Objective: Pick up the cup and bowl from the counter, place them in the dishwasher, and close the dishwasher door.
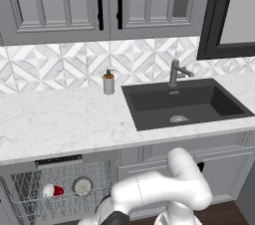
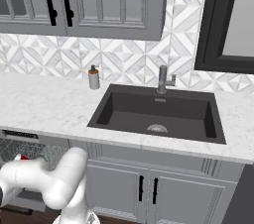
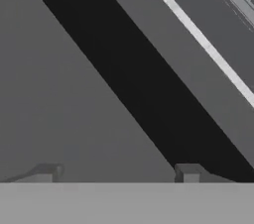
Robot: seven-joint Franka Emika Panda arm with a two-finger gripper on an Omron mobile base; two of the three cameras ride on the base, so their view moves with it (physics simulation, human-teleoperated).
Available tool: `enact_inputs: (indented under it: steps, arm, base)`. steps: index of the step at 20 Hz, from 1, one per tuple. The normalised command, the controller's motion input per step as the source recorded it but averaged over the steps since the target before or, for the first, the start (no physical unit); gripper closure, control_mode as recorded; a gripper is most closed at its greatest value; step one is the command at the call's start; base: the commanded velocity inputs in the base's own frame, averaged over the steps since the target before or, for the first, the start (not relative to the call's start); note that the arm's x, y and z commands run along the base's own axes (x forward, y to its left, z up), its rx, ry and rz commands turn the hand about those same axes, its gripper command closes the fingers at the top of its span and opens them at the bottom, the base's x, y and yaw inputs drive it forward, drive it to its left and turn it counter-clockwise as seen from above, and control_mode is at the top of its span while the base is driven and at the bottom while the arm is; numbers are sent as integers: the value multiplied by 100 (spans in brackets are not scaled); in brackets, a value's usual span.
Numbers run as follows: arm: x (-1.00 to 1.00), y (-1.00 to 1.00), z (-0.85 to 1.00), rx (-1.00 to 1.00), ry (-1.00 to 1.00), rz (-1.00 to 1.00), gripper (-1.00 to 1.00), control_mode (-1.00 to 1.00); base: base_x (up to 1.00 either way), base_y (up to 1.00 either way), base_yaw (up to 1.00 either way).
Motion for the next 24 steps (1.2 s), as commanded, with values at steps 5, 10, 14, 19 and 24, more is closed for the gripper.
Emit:
enact_inputs:
  steps: [5,10,14,19,24]
  arm:
    - [61,-26,5,-3,-14,-6,-100,-100]
    - [89,-48,8,0,-17,-8,-100,-100]
    - [100,-42,1,0,-10,-7,-100,-100]
    - [100,-37,5,0,-7,-4,-100,-100]
    - [100,-28,7,-1,0,0,-100,-100]
  base:
    - [0,0,0]
    - [0,0,0]
    - [0,0,0]
    - [0,0,0]
    - [0,0,0]
